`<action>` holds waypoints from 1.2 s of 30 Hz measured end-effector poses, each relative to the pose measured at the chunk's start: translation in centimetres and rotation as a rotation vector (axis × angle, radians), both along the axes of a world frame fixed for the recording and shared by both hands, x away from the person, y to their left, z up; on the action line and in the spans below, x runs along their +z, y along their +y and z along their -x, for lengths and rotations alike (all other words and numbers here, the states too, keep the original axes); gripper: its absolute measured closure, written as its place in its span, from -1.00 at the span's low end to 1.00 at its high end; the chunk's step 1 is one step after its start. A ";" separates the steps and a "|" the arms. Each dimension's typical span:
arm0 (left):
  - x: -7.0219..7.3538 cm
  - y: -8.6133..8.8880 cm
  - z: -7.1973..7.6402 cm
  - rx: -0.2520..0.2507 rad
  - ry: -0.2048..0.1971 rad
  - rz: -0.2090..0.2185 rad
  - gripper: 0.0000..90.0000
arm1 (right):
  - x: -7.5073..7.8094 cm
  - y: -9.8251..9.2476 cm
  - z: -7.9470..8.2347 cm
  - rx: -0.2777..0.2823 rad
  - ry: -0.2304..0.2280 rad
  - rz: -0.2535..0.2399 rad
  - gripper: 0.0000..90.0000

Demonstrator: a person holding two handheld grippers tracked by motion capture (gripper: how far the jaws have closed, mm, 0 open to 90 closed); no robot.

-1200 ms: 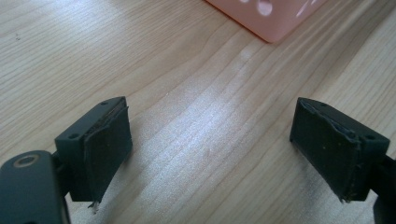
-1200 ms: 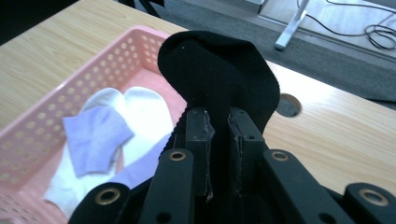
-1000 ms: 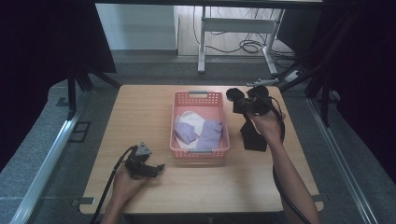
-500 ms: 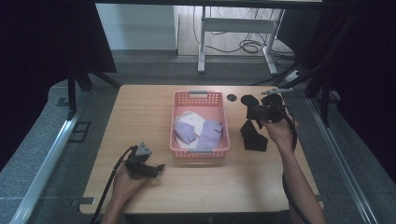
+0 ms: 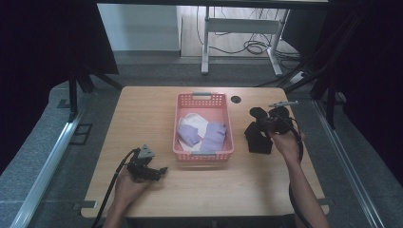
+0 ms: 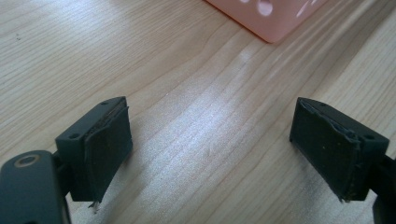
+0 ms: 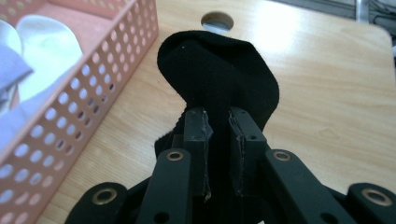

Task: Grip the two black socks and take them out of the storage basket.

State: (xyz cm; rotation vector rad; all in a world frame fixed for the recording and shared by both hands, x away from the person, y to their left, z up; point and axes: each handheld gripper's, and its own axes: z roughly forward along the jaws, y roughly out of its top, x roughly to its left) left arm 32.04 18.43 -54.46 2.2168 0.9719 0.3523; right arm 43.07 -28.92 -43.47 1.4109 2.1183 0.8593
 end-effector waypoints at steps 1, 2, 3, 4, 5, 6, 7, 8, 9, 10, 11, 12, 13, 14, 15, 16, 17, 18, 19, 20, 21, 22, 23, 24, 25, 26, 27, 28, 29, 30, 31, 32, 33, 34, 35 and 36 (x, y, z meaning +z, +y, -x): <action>0.0 0.0 0.0 0.000 0.000 0.000 -0.72 | -0.2 -0.1 0.0 0.000 0.001 0.000 0.73; 0.0 0.0 0.0 0.001 0.000 0.001 -0.72 | -0.6 -0.1 0.0 -0.003 0.006 0.002 0.73; 0.0 0.0 0.0 0.003 -0.001 0.004 -0.72 | -0.9 -0.1 0.0 -0.005 0.011 0.003 0.72; 0.0 0.0 0.0 0.003 -0.001 0.004 -0.72 | -1.3 -0.2 0.0 -0.005 0.014 0.005 0.72; 0.0 0.0 0.0 0.003 -0.001 0.004 -0.72 | -1.6 -0.2 0.0 -0.005 0.019 0.005 0.72; 0.0 0.0 0.0 0.003 0.000 0.004 -0.72 | -1.8 -0.2 -0.1 -0.005 0.022 0.007 0.71; 0.0 0.0 0.0 0.003 -0.001 0.004 -0.72 | -2.2 -0.2 -0.1 -0.006 0.029 0.009 0.71; 0.0 0.0 0.0 0.003 0.000 0.004 -0.72 | -2.6 -0.2 -0.1 -0.006 0.034 0.009 0.70; 0.0 0.0 0.0 0.003 0.000 0.004 -0.72 | -2.9 -0.2 -0.2 -0.006 0.040 0.010 0.70; 0.0 0.0 0.0 0.004 -0.001 0.004 -0.72 | -3.2 -0.2 -0.2 -0.005 0.046 0.010 0.69; 0.0 0.0 0.0 0.003 0.000 0.004 -0.72 | -3.6 -0.1 -0.2 -0.004 0.050 0.013 0.69; 0.0 0.0 0.0 0.003 -0.001 0.004 -0.72 | -3.8 -0.1 -0.3 -0.004 0.054 0.012 0.68; 0.0 0.0 0.0 0.003 -0.001 0.004 -0.72 | -4.2 -0.1 -0.3 -0.003 0.065 0.013 0.67; 0.0 0.0 0.0 0.004 -0.001 0.005 -0.72 | -4.4 0.0 -0.3 -0.003 0.069 0.013 0.66; 0.0 0.0 0.0 0.004 -0.001 0.005 -0.72 | -4.7 0.0 -0.4 0.000 0.074 0.018 0.65; 0.0 0.0 0.0 0.004 -0.001 0.005 -0.72 | -4.9 0.0 -0.5 0.000 0.080 0.017 0.63; 0.0 0.0 0.0 0.004 -0.001 0.005 -0.72 | -5.1 0.0 -0.5 0.000 0.084 0.018 0.62; 0.0 0.0 0.0 0.004 -0.001 0.005 -0.72 | -5.3 0.0 -0.5 0.001 0.086 0.018 0.61; 0.0 0.0 0.0 0.003 -0.001 0.005 -0.72 | -5.4 0.0 -0.5 -0.002 0.093 0.018 0.58; 0.0 0.0 0.0 0.003 -0.001 0.005 -0.72 | -5.5 0.0 -0.5 0.000 0.096 0.018 0.54; 0.0 0.0 0.0 0.004 -0.001 0.005 -0.72 | -5.5 0.0 -0.5 0.003 0.099 0.017 0.49; 0.0 0.0 0.0 0.003 -0.001 0.005 -0.72 | -5.5 0.0 -0.5 0.006 0.101 0.016 0.43; 0.0 0.0 0.0 0.004 -0.001 0.005 -0.72 | -5.5 0.0 -0.5 0.008 0.100 0.013 0.37; 0.0 0.0 0.0 0.004 -0.001 0.005 -0.72 | -5.4 -0.1 -0.5 0.012 0.099 0.009 0.31; 0.0 0.0 0.0 0.004 -0.001 0.005 -0.72 | -5.3 -0.1 -0.5 0.015 0.101 0.001 0.24; 0.0 0.0 0.0 0.003 -0.001 0.005 -0.72 | -5.2 -0.1 -0.6 0.020 0.101 -0.002 0.16; 0.0 0.0 0.0 0.004 -0.001 0.005 -0.72 | -5.1 -0.1 -0.6 0.021 0.098 -0.004 0.09; 0.0 0.0 0.0 0.004 -0.001 0.005 -0.72 | -5.0 -0.1 -0.6 0.023 0.097 -0.009 0.03; 0.0 0.0 0.0 0.003 -0.001 0.004 -0.72 | -4.9 -0.1 -0.6 0.026 0.095 -0.013 -0.01; 0.0 0.0 0.0 0.003 -0.001 0.004 -0.72 | -4.8 -0.1 -0.6 0.028 0.094 -0.016 -0.04; 0.0 0.0 0.0 0.003 -0.001 0.004 -0.72 | -4.6 -0.1 -0.6 0.033 0.090 -0.018 -0.08; 0.0 0.0 0.0 0.004 -0.001 0.004 -0.72 | -4.5 -0.1 -0.5 0.037 0.083 -0.020 -0.11; 0.0 0.0 0.0 0.003 -0.001 0.004 -0.72 | -4.3 0.0 -0.5 0.040 0.077 -0.023 -0.14; 0.0 0.0 0.0 0.004 -0.001 0.004 -0.72 | -4.1 0.0 -0.5 0.046 0.069 -0.022 -0.17; 0.0 0.0 0.0 0.003 0.000 0.004 -0.72 | -3.8 0.0 -0.4 0.050 0.066 -0.022 -0.19; 0.0 0.0 0.0 0.003 0.000 0.004 -0.72 | -3.6 0.1 -0.4 0.054 0.062 -0.027 -0.21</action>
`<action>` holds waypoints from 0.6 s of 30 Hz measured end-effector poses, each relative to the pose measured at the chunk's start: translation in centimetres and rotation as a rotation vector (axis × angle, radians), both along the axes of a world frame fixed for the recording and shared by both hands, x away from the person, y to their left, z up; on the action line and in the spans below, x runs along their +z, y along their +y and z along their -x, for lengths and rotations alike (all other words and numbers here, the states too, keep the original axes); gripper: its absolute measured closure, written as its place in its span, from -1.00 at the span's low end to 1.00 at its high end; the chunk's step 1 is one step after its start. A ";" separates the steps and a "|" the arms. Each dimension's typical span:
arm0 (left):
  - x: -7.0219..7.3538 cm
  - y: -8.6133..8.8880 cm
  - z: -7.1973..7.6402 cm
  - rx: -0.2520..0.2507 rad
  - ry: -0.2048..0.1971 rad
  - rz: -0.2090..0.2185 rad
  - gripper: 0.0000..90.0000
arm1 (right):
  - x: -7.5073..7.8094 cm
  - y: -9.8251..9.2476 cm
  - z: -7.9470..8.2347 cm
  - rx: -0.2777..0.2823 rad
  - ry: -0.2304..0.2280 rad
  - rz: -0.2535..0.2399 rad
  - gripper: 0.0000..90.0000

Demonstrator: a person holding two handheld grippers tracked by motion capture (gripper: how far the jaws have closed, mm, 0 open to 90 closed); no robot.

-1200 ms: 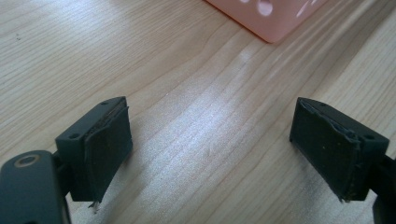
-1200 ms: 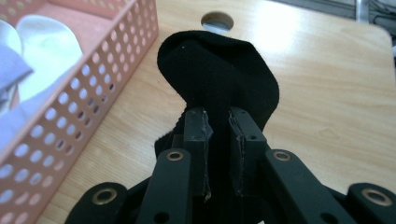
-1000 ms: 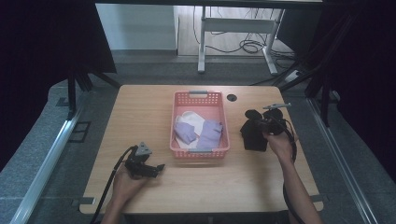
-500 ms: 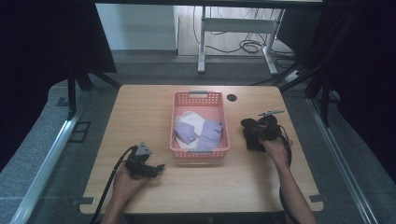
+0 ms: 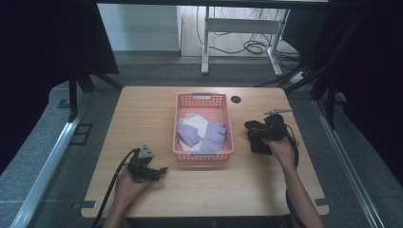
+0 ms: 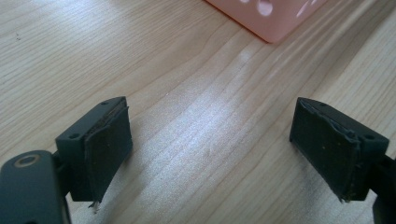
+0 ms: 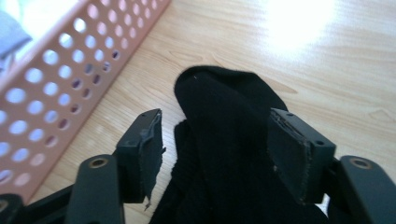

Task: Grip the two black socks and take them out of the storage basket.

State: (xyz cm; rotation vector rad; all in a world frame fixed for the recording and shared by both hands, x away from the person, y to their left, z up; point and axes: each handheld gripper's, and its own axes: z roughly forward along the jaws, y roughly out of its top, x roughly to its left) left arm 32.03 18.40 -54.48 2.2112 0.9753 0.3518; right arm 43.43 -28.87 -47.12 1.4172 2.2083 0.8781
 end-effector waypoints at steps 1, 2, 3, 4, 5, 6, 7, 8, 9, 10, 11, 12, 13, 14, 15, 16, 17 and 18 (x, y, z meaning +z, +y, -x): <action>0.0 0.0 0.0 0.000 0.000 0.000 -0.72 | 0.3 0.0 0.1 0.009 -0.002 -0.002 -0.24; 0.0 0.0 0.0 0.000 0.000 0.000 -0.72 | 0.5 0.1 0.1 0.010 -0.005 0.000 -0.26; 0.0 0.0 0.0 0.000 0.000 0.000 -0.72 | 0.7 0.1 0.2 0.012 -0.006 -0.005 -0.28; 0.0 0.0 0.0 0.000 0.000 -0.001 -0.72 | 0.9 0.1 0.3 0.016 -0.008 -0.007 -0.29; 0.0 0.0 0.0 -0.001 0.000 -0.001 -0.72 | 1.1 0.2 0.4 0.016 -0.012 -0.008 -0.31; 0.0 0.0 0.0 -0.001 0.000 0.000 -0.72 | 1.2 0.2 0.5 0.019 -0.012 -0.006 -0.32; 0.0 0.0 0.0 -0.001 0.000 -0.001 -0.72 | 1.4 0.3 0.6 0.024 -0.014 -0.002 -0.33; 0.0 0.0 0.0 -0.001 0.000 -0.001 -0.72 | 1.6 0.3 0.8 0.030 -0.016 -0.004 -0.34; 0.0 0.0 0.0 -0.001 0.000 -0.001 -0.72 | 1.7 0.3 0.9 0.030 -0.019 -0.006 -0.35; 0.0 0.0 0.0 -0.001 0.000 -0.001 -0.72 | 1.9 0.3 1.1 0.036 -0.021 -0.006 -0.37; 0.0 0.0 0.0 -0.001 0.000 -0.001 -0.72 | 2.0 0.4 1.2 0.038 -0.020 -0.003 -0.38; 0.0 0.0 0.0 -0.001 0.000 0.000 -0.72 | 2.1 0.4 1.4 0.043 -0.021 -0.005 -0.40; 0.0 0.0 0.0 -0.001 0.000 -0.001 -0.72 | 2.2 0.4 1.5 0.043 -0.023 -0.006 -0.42; 0.0 0.0 0.0 0.000 0.000 -0.001 -0.72 | 2.4 0.3 1.7 0.046 -0.028 -0.009 -0.43; 0.0 0.0 0.0 0.000 0.000 0.000 -0.72 | 2.6 0.3 1.9 0.051 -0.028 -0.012 -0.45; 0.0 0.0 0.0 0.000 0.000 0.000 -0.72 | 2.7 0.3 2.0 0.056 -0.032 -0.012 -0.48; 0.0 0.0 0.0 0.000 0.000 -0.001 -0.72 | 2.8 0.2 2.2 0.059 -0.032 -0.015 -0.50; 0.0 0.0 0.0 -0.001 0.000 -0.001 -0.72 | 2.9 0.2 2.4 0.063 -0.033 -0.017 -0.52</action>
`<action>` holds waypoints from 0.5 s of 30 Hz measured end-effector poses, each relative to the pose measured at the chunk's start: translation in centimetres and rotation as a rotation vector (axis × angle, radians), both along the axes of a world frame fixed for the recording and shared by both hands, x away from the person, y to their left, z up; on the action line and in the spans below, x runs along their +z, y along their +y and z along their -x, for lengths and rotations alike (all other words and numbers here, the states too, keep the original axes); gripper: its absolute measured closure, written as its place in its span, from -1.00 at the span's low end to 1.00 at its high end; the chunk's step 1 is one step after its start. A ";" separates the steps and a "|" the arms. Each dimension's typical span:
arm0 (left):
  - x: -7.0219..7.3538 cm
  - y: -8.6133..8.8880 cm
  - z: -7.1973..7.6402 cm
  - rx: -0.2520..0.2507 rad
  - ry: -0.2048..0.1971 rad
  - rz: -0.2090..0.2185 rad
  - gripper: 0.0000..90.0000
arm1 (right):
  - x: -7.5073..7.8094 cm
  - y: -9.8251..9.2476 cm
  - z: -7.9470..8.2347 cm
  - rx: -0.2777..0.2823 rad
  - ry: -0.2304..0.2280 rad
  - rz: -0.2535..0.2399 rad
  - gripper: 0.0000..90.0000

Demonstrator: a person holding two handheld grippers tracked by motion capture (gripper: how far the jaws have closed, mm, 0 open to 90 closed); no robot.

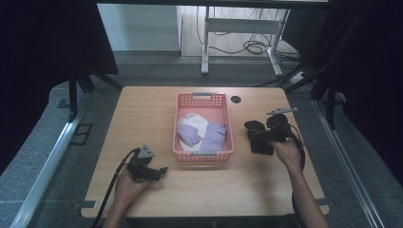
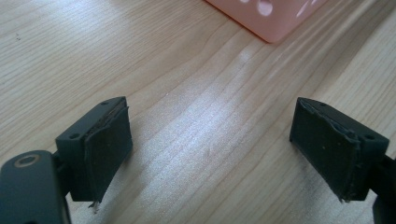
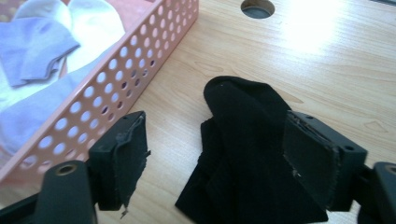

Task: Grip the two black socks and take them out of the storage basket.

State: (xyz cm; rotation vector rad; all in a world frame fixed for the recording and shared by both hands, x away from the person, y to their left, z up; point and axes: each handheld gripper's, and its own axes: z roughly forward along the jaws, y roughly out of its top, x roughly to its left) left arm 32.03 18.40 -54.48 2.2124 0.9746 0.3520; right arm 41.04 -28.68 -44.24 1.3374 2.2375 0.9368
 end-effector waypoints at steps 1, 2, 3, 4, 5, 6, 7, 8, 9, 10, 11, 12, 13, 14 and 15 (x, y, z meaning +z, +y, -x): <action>0.0 0.0 0.0 0.000 0.000 0.000 -0.72 | 0.0 0.0 0.1 0.001 -0.001 -0.002 -0.54; 0.0 0.0 0.0 0.000 0.000 0.000 -0.72 | 0.1 -0.1 0.3 0.006 -0.002 0.003 -0.56; 0.0 0.0 0.0 0.000 0.000 0.000 -0.72 | 0.2 -0.1 0.5 0.005 -0.002 0.003 -0.57; 0.0 0.0 0.0 0.000 0.000 0.000 -0.72 | 0.2 -0.2 0.7 0.006 -0.002 0.003 -0.58; 0.0 0.0 0.0 0.000 0.000 0.000 -0.72 | 0.3 -0.2 0.9 0.008 -0.005 0.002 -0.59; 0.0 0.0 0.0 0.000 0.000 0.000 -0.72 | 0.3 -0.3 1.1 0.010 -0.005 0.003 -0.60; 0.0 0.0 0.0 0.000 0.000 0.000 -0.72 | 0.4 -0.4 1.3 0.006 -0.007 0.002 -0.61; 0.0 0.0 0.0 0.000 0.000 0.000 -0.72 | 0.4 -0.4 1.5 0.008 -0.009 0.002 -0.62; 0.0 0.0 0.0 0.000 0.000 0.000 -0.72 | 0.4 -0.5 1.7 0.009 -0.008 0.002 -0.64; 0.0 0.0 0.0 0.000 0.000 0.000 -0.72 | 0.4 -0.6 1.9 0.009 -0.009 0.004 -0.64; 0.0 0.0 0.0 0.000 0.000 0.000 -0.72 | 0.4 -0.7 2.1 0.008 -0.012 0.003 -0.65; 0.0 0.0 0.0 0.000 0.000 0.000 -0.72 | 0.4 -0.7 2.2 0.008 -0.012 0.002 -0.66; 0.0 0.0 0.0 0.001 0.000 0.000 -0.72 | 0.4 -0.8 2.4 0.008 -0.012 0.002 -0.67; 0.0 0.0 0.0 0.000 0.000 0.000 -0.72 | 0.4 -0.9 2.6 0.009 -0.014 -0.001 -0.68; 0.0 0.0 0.0 0.000 0.000 0.000 -0.72 | 0.3 -1.0 2.8 0.006 -0.015 0.001 -0.68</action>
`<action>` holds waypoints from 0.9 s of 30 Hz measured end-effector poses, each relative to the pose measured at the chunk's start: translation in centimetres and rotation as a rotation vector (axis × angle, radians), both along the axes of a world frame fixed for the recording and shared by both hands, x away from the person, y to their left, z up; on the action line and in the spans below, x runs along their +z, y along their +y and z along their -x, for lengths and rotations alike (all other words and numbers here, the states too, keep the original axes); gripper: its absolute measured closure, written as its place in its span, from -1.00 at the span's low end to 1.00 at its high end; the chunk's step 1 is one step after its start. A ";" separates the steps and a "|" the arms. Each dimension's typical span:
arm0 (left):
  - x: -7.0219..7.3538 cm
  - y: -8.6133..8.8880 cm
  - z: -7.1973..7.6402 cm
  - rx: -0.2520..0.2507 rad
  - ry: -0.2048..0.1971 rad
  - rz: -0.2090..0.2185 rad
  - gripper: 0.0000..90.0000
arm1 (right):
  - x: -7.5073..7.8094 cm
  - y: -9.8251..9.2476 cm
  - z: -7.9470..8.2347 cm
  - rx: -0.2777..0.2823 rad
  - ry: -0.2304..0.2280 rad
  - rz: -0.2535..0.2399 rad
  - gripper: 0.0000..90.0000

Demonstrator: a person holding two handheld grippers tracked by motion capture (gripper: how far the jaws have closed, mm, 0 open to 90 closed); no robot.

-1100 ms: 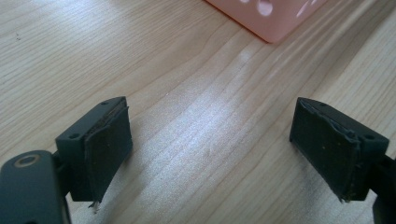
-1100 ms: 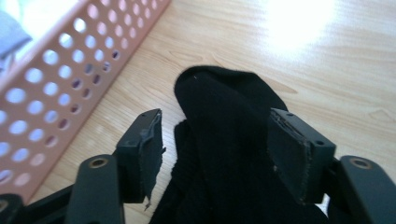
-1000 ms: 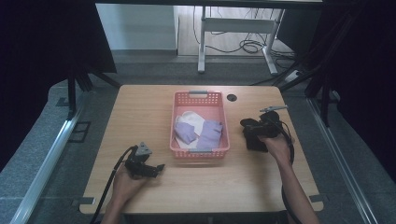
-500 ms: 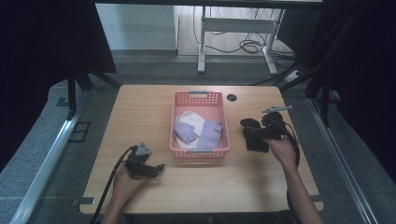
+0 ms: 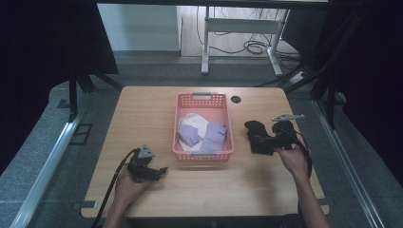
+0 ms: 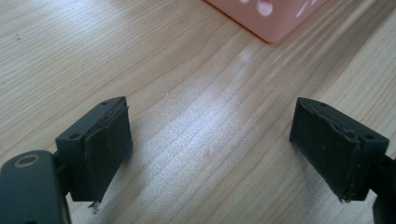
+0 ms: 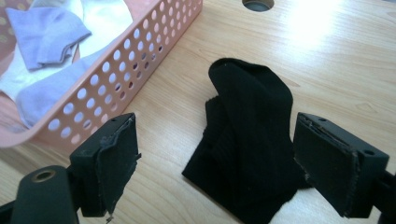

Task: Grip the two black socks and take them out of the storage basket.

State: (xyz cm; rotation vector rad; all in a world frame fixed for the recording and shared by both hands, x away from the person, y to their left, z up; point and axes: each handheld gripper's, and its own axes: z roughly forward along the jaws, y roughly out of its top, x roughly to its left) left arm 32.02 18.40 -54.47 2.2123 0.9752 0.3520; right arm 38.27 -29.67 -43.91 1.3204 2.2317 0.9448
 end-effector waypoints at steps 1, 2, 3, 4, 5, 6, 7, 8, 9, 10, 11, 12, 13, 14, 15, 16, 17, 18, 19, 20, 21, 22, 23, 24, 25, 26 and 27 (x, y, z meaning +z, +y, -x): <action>0.0 0.0 0.0 0.000 0.000 0.000 -0.72 | 0.0 -0.1 0.2 -0.003 0.001 -0.001 -0.68; 0.0 0.0 0.0 0.000 0.000 0.000 -0.72 | -0.1 -0.1 0.3 -0.004 0.001 -0.003 -0.69; 0.0 0.0 0.0 0.000 0.000 0.000 -0.72 | -0.1 -0.2 0.5 -0.004 -0.001 -0.006 -0.69; 0.0 0.0 0.0 0.000 0.000 0.000 -0.72 | -0.2 -0.3 0.7 -0.005 -0.002 -0.008 -0.69; 0.0 0.0 0.0 0.000 -0.001 0.000 -0.72 | -0.3 -0.3 0.9 -0.006 -0.003 -0.011 -0.69; 0.0 0.0 0.0 0.000 0.000 0.000 -0.72 | -0.4 -0.4 1.0 -0.007 -0.003 -0.014 -0.69; 0.0 0.0 0.0 0.000 0.000 0.000 -0.72 | -0.5 -0.4 1.2 -0.006 -0.002 -0.014 -0.69; 0.0 0.0 0.0 0.000 0.000 0.000 -0.72 | -0.6 -0.5 1.3 -0.007 -0.002 -0.016 -0.70; 0.0 0.0 0.0 0.000 0.000 -0.001 -0.72 | -0.7 -0.5 1.5 -0.009 -0.001 -0.015 -0.70; 0.0 0.0 0.0 0.000 0.000 0.000 -0.72 | -0.8 -0.6 1.7 -0.009 -0.001 -0.016 -0.70; 0.0 0.0 0.0 0.000 -0.001 0.000 -0.72 | -0.9 -0.7 1.8 -0.008 -0.002 -0.015 -0.70; 0.0 0.0 0.0 0.000 -0.001 0.000 -0.72 | -1.0 -0.7 1.9 -0.009 -0.002 -0.016 -0.70; 0.0 0.0 0.0 0.000 -0.001 0.000 -0.72 | -1.2 -0.8 2.0 -0.010 -0.003 -0.016 -0.70; 0.0 0.0 0.0 0.000 -0.001 0.000 -0.72 | -1.3 -0.9 2.2 -0.010 -0.004 -0.016 -0.70; 0.0 0.0 0.0 0.000 -0.001 0.000 -0.72 | -1.5 -0.9 2.3 -0.011 -0.005 -0.020 -0.70; 0.0 0.0 0.0 0.000 -0.001 0.001 -0.72 | -1.7 -1.0 2.5 -0.010 -0.005 -0.018 -0.70; 0.0 0.0 0.0 0.000 -0.001 0.001 -0.72 | -1.9 -1.0 2.6 -0.010 -0.007 -0.016 -0.70; 0.0 0.0 0.0 0.000 -0.001 0.001 -0.72 | -2.1 -1.1 2.7 -0.010 -0.008 -0.016 -0.70; 0.0 0.0 0.0 0.000 -0.001 0.001 -0.72 | -2.4 -1.1 2.8 -0.010 -0.006 -0.017 -0.70; 0.0 0.0 0.0 0.000 -0.001 0.001 -0.72 | -2.6 -1.1 2.9 -0.008 -0.005 -0.019 -0.70; 0.0 0.0 0.0 0.001 -0.001 0.001 -0.72 | -2.8 -1.1 3.0 -0.009 -0.006 -0.019 -0.70; 0.0 0.0 0.0 0.000 -0.001 0.001 -0.72 | -3.2 -1.2 3.1 -0.011 -0.005 -0.018 -0.70; 0.0 0.0 0.0 0.002 -0.002 0.003 -0.72 | -3.5 -1.2 3.2 -0.011 -0.004 -0.021 -0.70; 0.0 0.0 0.0 0.002 -0.002 0.003 -0.72 | -3.8 -1.3 3.2 -0.011 -0.004 -0.023 -0.70; 0.0 0.0 0.0 0.002 -0.002 0.003 -0.72 | -4.0 -1.3 3.3 -0.013 -0.002 -0.025 -0.70; 0.0 0.0 0.0 0.003 -0.002 0.003 -0.72 | -4.3 -1.4 3.3 -0.019 -0.007 -0.024 -0.70; 0.0 0.0 0.0 0.002 -0.002 0.003 -0.72 | -4.6 -1.5 3.4 -0.021 -0.007 -0.022 -0.70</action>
